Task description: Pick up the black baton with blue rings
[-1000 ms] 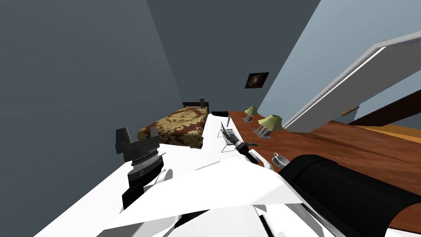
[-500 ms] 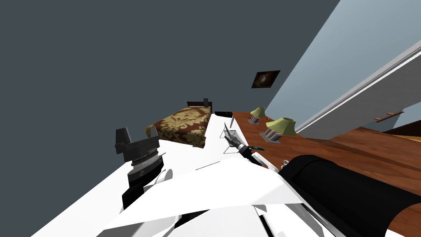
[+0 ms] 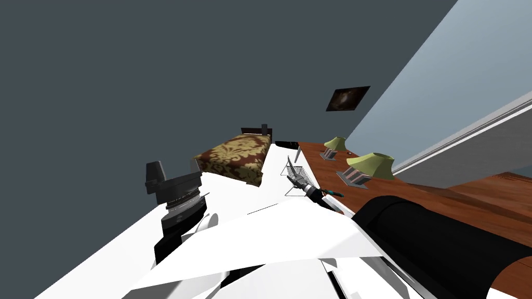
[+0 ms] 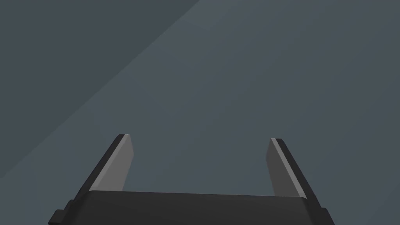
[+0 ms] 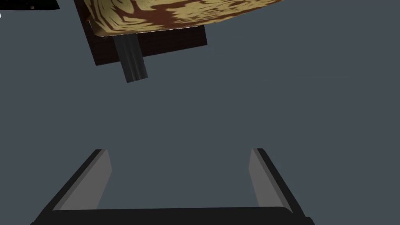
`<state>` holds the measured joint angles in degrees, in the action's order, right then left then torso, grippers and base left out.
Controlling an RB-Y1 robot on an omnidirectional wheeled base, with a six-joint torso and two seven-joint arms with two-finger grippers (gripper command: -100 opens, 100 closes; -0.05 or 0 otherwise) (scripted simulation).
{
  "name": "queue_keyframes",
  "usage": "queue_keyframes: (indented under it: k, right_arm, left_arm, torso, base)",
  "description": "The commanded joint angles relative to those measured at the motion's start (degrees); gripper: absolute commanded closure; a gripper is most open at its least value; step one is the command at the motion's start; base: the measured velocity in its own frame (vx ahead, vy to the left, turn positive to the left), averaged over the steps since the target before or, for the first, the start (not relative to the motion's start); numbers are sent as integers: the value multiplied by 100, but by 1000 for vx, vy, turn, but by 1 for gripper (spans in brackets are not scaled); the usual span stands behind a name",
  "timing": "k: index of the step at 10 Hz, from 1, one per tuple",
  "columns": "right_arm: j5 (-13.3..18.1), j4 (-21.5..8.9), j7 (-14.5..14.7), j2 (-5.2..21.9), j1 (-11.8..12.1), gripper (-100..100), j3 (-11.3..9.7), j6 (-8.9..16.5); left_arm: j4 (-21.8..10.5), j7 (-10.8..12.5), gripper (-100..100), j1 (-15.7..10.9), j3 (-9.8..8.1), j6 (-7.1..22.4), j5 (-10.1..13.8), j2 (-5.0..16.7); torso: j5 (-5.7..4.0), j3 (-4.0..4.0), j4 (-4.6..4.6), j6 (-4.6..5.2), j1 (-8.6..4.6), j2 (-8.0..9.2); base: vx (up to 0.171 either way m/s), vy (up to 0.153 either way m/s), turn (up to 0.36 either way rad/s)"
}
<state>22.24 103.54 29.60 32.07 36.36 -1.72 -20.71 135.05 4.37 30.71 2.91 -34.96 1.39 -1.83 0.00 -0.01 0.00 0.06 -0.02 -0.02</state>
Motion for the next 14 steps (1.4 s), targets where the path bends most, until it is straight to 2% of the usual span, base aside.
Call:
queue_keyframes:
  k: [1, 2, 3, 4, 5, 6, 7, 8, 9, 10, 11, 12, 14]
  right_arm:
    - [112, -219, 286, 78, 162, -100, 10, 59]
    - [112, -219, 413, 78, 162, -100, 10, 59]
    - [190, -386, 599, 176, 301, -100, 28, 146]
    - [190, -386, 707, 176, 301, -100, 28, 146]
    - [261, -550, 895, 264, 447, -100, 47, 236]
    - [261, -550, 1002, 264, 447, -100, 47, 236]
    - [327, -710, 1198, 341, 598, -100, 66, 329]
    - [327, -710, 1294, 341, 598, -100, 66, 329]
    - [386, -865, 1488, 408, 753, -100, 85, 423]
    - [386, -865, 1583, 408, 753, -100, 85, 423]
    - [438, -1015, 1819, 466, 911, -100, 103, 519]
    - [438, -1015, 1866, 466, 911, -100, 103, 519]
    - [522, -1301, 2284, 562, 1217, -100, 141, 712]
  left_arm:
    - [0, 0, 0, 0, 0, 0, 0, 0]
    - [0, 0, 0, -1, 1, 0, 0, 0]
    - [0, 0, 0, 0, 0, 0, 0, 0]
    - [0, 0, 0, -1, 0, 0, 0, 0]
    - [0, 0, 0, 0, 0, 0, 0, 0]
    - [0, 0, 0, -1, 0, 0, 0, 0]
    - [0, 0, 0, 0, 0, 0, 0, 0]
    - [0, 0, 0, 0, 0, 0, 0, 0]
    - [0, 0, 0, 0, 0, 0, 0, 0]
    - [0, 0, 0, -1, 0, 0, 0, 0]
    - [0, 0, 0, 0, 0, 0, 0, 0]
    - [0, 0, 0, 0, 0, 0, 0, 0]
    - [0, 0, 0, 0, 0, 0, 0, 0]
  torso:
    - [0, 0, 0, 0, 0, 0]
    - [0, 0, 0, -4, 0, -1]
    - [0, 1, 0, 0, 1, 1]
    - [1, 1, 1, -3, -1, 2]
    - [-1, 1, 1, -1, -2, 2]
    - [-1, 1, 1, -4, -3, 1]
    - [0, 1, 1, 0, -4, 2]
    - [0, 2, 1, -1, -5, 3]
    - [-2, 2, 1, -1, -6, 3]
    - [-2, 2, 1, -2, -8, 3]
    - [-1, 2, 1, 0, -7, 3]
    - [-2, 1, 1, -2, -9, 1]
    - [-2, 3, 1, -2, -12, 5]
  base:
    - [26, 0, 202]
    - [23, -7, 97]
    - [25, -10, 179]
    - [19, -15, 104]
    - [24, -13, 252]
    - [22, -19, 100]
    - [21, -23, 166]
    - [16, -25, 92]
    - [20, -28, 213]
    - [17, -30, 99]
    - [21, -31, 157]
    - [16, -32, 100]
    - [8, -51, 217]
